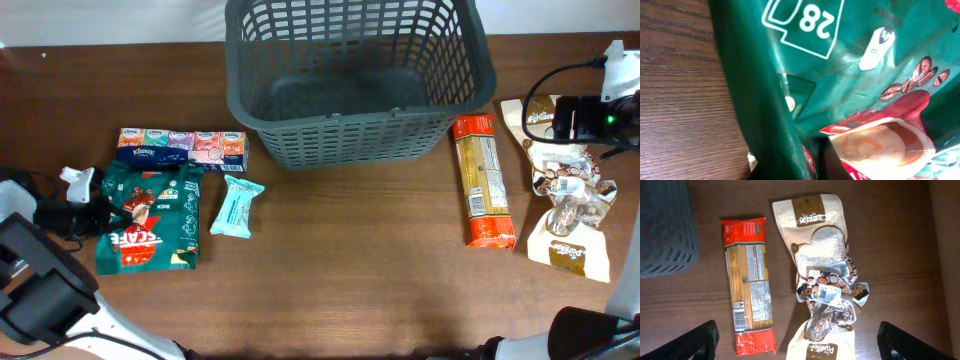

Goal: Pack container
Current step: 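Lift the Nescafe bag with the left gripper toward the basket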

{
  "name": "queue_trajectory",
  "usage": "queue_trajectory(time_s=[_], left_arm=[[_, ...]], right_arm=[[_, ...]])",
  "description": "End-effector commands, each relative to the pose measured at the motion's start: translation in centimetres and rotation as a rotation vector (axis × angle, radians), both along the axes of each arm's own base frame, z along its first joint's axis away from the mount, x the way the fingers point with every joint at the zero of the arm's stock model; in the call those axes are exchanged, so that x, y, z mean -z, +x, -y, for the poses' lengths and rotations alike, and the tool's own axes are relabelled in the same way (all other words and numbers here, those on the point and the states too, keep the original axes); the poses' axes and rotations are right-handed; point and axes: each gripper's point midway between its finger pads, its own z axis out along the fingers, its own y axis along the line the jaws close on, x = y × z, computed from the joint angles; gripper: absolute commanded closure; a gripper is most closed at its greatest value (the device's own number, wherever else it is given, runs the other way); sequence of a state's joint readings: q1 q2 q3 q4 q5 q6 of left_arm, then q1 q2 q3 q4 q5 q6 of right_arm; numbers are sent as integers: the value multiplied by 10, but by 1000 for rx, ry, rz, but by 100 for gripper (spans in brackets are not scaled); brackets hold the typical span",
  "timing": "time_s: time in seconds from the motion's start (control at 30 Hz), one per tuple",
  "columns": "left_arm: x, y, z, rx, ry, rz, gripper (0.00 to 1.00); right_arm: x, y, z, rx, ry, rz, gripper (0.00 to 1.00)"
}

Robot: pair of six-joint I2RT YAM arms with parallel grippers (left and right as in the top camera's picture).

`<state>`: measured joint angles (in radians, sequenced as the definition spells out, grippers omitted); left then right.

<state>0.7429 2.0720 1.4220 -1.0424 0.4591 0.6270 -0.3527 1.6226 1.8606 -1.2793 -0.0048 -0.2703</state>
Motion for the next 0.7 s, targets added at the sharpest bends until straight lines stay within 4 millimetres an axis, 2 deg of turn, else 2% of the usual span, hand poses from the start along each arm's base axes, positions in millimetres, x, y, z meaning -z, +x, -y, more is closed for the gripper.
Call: queue_trajectory(time_s=[0.0, 0.1, 0.2, 0.33, 0.53, 0.67], left_arm=[[28, -11, -3, 0, 21, -121, 98], [6, -3, -12, -4, 31, -125, 98], [-15, 1, -35, -115, 105, -192, 98], [-57, 13, -57, -221, 181, -188, 98], [-139, 39, -66, -231, 281, -7, 98], [-189, 48, -59, -220, 357, 112, 99]], right_arm=[[-7, 3, -1, -11, 0, 22, 1], [-7, 3, -1, -11, 0, 22, 1], [-7, 2, -1, -11, 0, 21, 1], [-7, 3, -1, -11, 0, 22, 1], [-7, 2, -1, -11, 0, 21, 1], [-7, 3, -1, -11, 0, 22, 1]])
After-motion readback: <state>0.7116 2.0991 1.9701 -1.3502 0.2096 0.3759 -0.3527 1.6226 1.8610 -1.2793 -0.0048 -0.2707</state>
